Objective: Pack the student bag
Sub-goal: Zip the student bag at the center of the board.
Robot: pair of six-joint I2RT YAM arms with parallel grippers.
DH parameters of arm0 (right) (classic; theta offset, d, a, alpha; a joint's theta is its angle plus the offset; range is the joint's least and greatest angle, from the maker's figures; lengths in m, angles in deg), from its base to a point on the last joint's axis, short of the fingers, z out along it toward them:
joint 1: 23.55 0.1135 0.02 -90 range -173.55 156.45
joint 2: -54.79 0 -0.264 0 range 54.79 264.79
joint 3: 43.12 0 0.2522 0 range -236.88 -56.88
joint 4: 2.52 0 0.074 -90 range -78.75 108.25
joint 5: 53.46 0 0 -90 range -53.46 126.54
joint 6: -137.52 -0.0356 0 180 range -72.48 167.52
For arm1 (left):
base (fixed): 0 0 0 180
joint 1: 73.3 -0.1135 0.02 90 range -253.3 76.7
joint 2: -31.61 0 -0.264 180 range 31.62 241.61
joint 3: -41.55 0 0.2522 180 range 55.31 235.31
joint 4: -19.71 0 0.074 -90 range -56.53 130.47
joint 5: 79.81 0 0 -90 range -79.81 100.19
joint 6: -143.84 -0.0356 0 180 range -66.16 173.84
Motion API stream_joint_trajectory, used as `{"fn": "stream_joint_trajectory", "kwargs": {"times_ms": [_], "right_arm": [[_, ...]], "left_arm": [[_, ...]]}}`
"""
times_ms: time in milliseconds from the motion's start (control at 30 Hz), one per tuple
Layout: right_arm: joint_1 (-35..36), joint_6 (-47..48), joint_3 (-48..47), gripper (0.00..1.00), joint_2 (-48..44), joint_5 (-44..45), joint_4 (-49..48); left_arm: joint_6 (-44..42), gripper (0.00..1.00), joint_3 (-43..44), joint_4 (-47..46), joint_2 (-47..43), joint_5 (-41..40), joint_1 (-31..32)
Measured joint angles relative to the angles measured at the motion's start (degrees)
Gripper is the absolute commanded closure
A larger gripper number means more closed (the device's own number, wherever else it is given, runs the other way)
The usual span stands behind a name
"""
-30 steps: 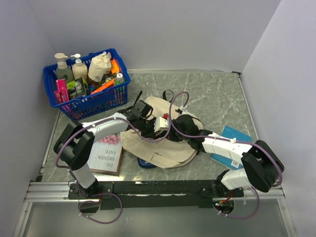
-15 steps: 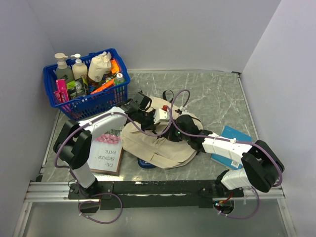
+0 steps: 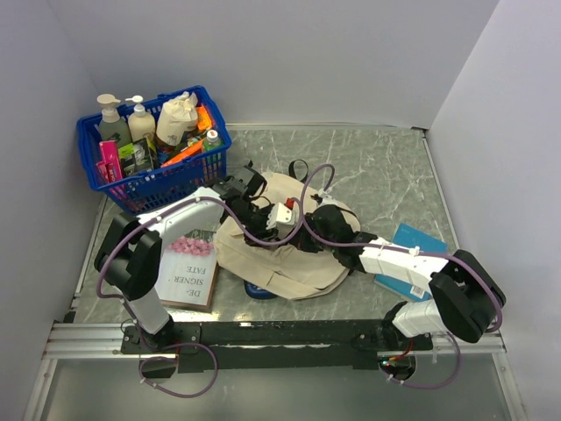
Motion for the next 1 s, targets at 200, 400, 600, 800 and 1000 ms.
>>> {"fn": "stream_joint_trajectory", "kwargs": {"times_ms": [200,400,600,800,1000], "right_arm": [[0.1,0.2,0.3,1.0,-0.3,0.0,-0.4],[0.1,0.1,0.8,1.0,-0.8,0.0,-0.6],[0.1,0.0,2.3,1.0,-1.9,-0.3,-2.5],[0.1,0.0,2.8,1.0,-1.9,-0.4,-3.6],[0.1,-0.1,2.9,0.83,-1.9,-0.4,-3.6]], "left_arm": [[-5.5,0.33,2.1,1.2,0.3,0.9,0.0],[-9.2,0.38,2.3,-0.7,1.9,-0.2,0.1],[-11.0,0.47,-1.2,-5.8,2.0,-2.2,0.7],[-11.3,0.78,-1.9,-8.3,3.1,-2.5,0.8],[-11.4,0.99,-1.7,-8.3,3.5,-2.6,1.0]]}}
